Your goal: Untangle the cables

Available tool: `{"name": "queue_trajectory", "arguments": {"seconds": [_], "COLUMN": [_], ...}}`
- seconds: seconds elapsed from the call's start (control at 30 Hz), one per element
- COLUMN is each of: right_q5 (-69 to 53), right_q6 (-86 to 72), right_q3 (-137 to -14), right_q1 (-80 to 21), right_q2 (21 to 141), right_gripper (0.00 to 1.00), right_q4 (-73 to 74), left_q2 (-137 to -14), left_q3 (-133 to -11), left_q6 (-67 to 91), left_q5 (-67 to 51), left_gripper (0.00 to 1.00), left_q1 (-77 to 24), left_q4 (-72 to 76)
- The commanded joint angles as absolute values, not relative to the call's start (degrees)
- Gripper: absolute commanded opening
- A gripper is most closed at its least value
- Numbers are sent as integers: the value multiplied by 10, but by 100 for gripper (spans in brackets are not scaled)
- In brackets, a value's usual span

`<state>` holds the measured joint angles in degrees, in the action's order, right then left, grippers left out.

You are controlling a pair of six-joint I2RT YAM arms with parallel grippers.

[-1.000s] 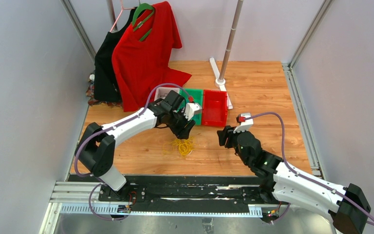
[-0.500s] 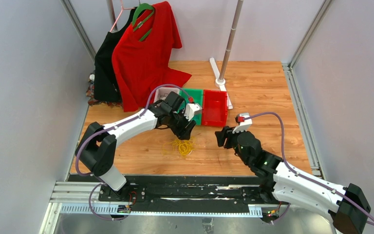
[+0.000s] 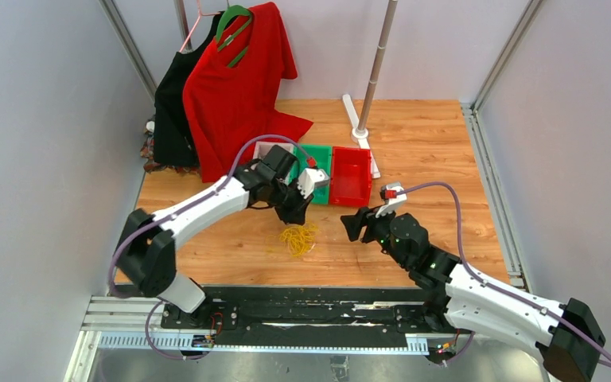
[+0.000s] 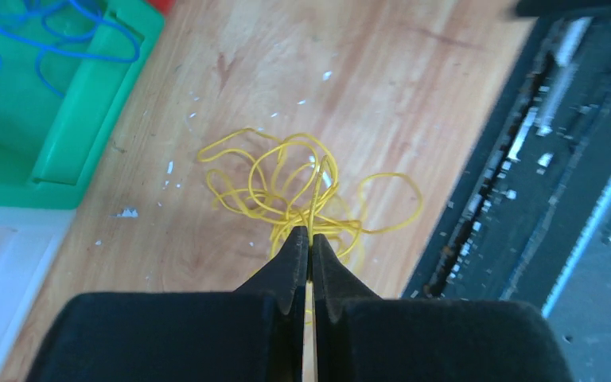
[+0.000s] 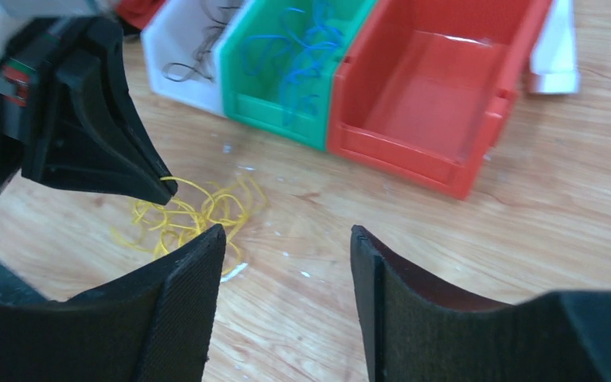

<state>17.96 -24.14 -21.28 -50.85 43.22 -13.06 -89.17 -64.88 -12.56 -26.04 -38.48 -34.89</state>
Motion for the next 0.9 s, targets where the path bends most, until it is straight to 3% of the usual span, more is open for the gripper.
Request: {"name": "queue_trajectory", "arguments": {"seconds": [0.0,0.17,0.47,0.77,0.87], "right_q5": [77,9,-31,-52,-31], "right_q6": [-218,-206,-157,-172,-186], "right_q3": [-236,-254,-287,-332,-347], "right_q1": [-503,-517,-575,-596,-596], "right_q2": [455,480,537,639,678], "right_gripper": [63,70,71,68,62], "right_q4": [-213,-271,-319,-364,-373], "left_q2": [-805,-762,-745,-730,-733], "left_q3": [-684,-715,-804,-845,-865], "left_q6": [-180,-196,-182,-168,-164], "left_q5": [-339,-352,-372,-400,-410], "left_gripper": [1,1,1,1,1], "left_q1": [-387,-387,-387,-387,-388], "left_q4": [-448,-505,-561,-576,-586]}}
